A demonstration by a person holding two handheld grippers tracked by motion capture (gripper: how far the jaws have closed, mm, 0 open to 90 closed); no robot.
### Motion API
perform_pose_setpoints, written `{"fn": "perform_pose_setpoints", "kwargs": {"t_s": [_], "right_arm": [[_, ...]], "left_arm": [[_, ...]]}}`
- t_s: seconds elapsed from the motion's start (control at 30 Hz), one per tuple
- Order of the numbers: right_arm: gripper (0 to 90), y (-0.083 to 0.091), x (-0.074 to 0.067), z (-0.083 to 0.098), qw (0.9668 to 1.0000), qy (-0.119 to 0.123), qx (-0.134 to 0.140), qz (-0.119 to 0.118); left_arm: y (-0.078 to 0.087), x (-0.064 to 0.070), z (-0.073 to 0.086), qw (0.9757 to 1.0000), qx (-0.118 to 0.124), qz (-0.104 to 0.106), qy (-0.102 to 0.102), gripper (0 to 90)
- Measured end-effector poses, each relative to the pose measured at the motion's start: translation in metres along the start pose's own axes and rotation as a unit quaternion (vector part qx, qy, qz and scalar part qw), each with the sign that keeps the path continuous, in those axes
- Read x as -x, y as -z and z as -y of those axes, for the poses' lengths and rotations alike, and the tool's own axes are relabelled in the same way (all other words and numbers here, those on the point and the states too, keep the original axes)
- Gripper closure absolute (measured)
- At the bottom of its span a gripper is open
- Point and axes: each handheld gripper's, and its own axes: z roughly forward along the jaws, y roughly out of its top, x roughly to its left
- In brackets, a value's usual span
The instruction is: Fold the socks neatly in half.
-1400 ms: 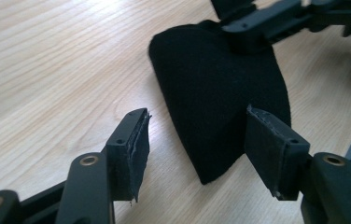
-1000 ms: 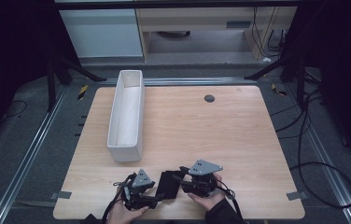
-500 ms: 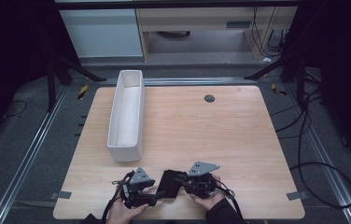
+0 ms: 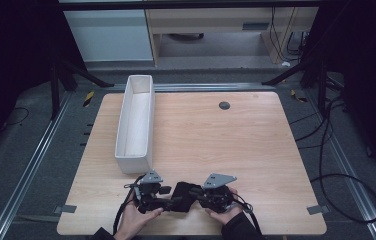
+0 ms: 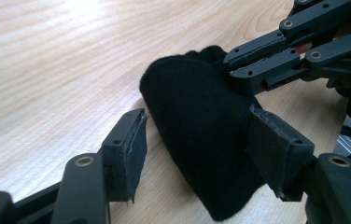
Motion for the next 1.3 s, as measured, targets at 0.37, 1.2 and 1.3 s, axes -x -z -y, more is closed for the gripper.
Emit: {"fn": "perform_pose_setpoints", "kwargs": {"t_s": [0.37,1.2,1.3], "right_arm": [[83.3,-0.001,0.001,0.002,0.9999,0.001,-0.013,0.007],[81.3,-0.011,0.000,0.007,0.9997,-0.003,-0.021,-0.010],[81.7,-0.012,0.000,0.008,0.9997,-0.005,-0.022,-0.013]], "left_arm": [[-0.015,0.005,0.003,0.9992,-0.019,0.022,0.026,32.0],[-0.006,0.011,-0.003,0.9984,-0.003,0.023,0.052,43.0],[-0.007,0.013,-0.003,0.9991,-0.017,0.005,0.040,46.0]]}}
